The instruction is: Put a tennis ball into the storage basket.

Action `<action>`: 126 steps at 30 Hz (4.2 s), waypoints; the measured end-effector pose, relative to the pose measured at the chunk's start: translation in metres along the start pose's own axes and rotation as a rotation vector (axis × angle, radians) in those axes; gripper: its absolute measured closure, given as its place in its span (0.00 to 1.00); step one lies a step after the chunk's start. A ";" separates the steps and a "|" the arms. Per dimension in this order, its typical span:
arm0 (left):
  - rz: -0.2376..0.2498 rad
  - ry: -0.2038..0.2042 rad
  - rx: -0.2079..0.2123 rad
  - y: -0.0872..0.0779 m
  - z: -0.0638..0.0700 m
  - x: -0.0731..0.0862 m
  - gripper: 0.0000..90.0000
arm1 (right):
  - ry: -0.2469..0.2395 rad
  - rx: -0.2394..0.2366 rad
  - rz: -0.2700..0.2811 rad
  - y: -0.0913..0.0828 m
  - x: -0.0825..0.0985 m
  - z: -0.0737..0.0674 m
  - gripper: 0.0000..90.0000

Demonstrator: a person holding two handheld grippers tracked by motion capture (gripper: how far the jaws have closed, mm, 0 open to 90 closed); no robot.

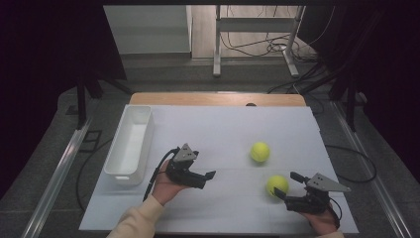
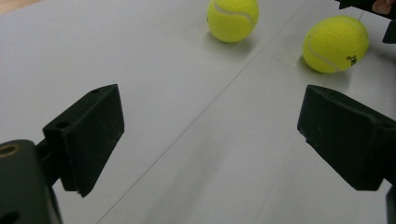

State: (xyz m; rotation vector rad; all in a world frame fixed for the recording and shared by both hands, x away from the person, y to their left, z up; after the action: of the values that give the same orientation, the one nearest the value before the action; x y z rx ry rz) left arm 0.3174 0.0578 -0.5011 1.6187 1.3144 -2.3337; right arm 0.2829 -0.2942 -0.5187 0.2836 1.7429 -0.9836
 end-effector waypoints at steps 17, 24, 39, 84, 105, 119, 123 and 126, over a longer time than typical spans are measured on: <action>-0.015 0.019 0.021 0.014 0.005 -0.008 0.09 | 0.003 0.004 0.005 0.000 0.000 0.000 0.13; -0.025 0.026 0.036 0.023 0.009 -0.011 0.09 | 0.002 0.002 0.004 -0.001 0.000 0.000 0.13; -0.035 0.035 0.051 0.037 0.012 -0.019 0.09 | 0.002 0.005 0.005 -0.001 0.000 0.000 0.13; -0.078 0.027 0.103 0.089 0.014 -0.056 0.09 | -0.009 0.011 0.003 -0.001 0.000 0.000 0.13; -0.078 0.028 0.133 0.111 0.017 -0.063 0.09 | -0.014 0.018 0.022 -0.003 -0.001 0.000 0.13; -0.091 0.028 0.122 0.127 0.018 -0.071 0.09 | -0.011 0.020 0.021 -0.004 -0.001 0.001 0.13; -0.086 0.026 0.124 0.129 0.018 -0.071 0.09 | -0.011 0.019 0.021 -0.004 -0.001 0.001 0.13; -0.093 0.026 0.123 0.132 0.019 -0.071 0.09 | -0.011 0.019 0.023 -0.004 -0.001 0.001 0.13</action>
State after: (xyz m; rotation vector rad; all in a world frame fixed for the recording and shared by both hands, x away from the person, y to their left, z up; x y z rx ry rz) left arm 0.3950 -0.0701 -0.5256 1.6610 1.3028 -2.5018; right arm 0.2816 -0.2968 -0.5156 0.3088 1.7173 -0.9843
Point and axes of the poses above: each handheld gripper's, and its own axes: y roughly forward along the jaws, x roughly out of its underside, z roughly to its right, the point moved 4 cm from there along y, roughly forward along the jaws, and after that the axes turned 4 degrees about -z, right-handed, at the moved point
